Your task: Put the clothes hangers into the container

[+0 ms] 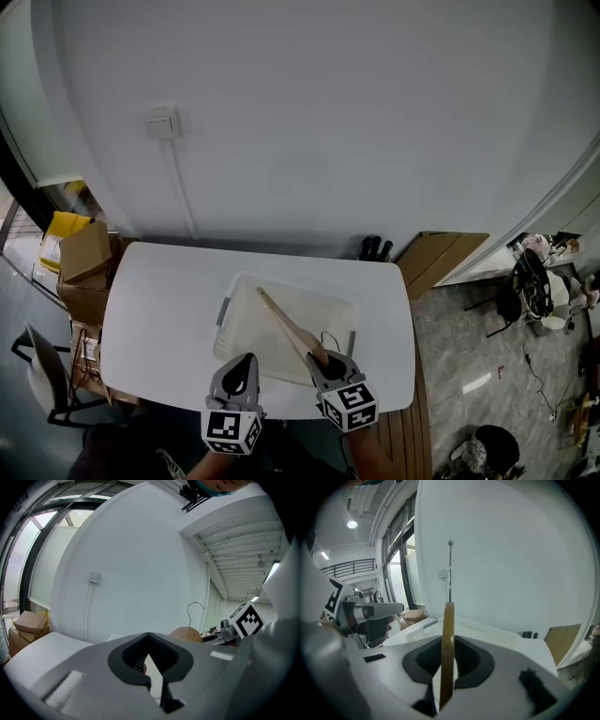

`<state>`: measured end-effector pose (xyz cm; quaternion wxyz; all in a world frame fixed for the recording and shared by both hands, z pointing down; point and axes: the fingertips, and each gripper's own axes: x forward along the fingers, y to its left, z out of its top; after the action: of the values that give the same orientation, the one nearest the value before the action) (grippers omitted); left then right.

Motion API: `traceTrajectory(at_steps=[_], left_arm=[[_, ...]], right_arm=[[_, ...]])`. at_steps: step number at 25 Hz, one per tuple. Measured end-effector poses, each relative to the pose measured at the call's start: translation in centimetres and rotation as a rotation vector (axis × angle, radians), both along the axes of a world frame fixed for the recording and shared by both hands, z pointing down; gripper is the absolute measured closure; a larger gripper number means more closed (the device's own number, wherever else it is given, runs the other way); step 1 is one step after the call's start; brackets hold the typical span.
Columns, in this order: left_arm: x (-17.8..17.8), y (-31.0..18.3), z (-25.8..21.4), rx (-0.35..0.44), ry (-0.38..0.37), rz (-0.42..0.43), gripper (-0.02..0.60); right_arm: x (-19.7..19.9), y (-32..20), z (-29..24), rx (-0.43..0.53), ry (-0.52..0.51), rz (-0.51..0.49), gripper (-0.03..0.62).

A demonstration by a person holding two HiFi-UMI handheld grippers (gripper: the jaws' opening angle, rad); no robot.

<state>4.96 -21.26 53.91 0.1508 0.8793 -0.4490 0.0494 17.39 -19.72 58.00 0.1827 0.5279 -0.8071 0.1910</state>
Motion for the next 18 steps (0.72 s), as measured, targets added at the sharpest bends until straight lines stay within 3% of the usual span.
traceTrajectory(at_steps=[18], left_arm=[[0.0, -0.9, 0.1, 0.002, 0.000, -0.027, 0.578]], right_arm=[[-1.0, -4.4, 2.1, -0.121, 0.082, -0.070, 0.536]])
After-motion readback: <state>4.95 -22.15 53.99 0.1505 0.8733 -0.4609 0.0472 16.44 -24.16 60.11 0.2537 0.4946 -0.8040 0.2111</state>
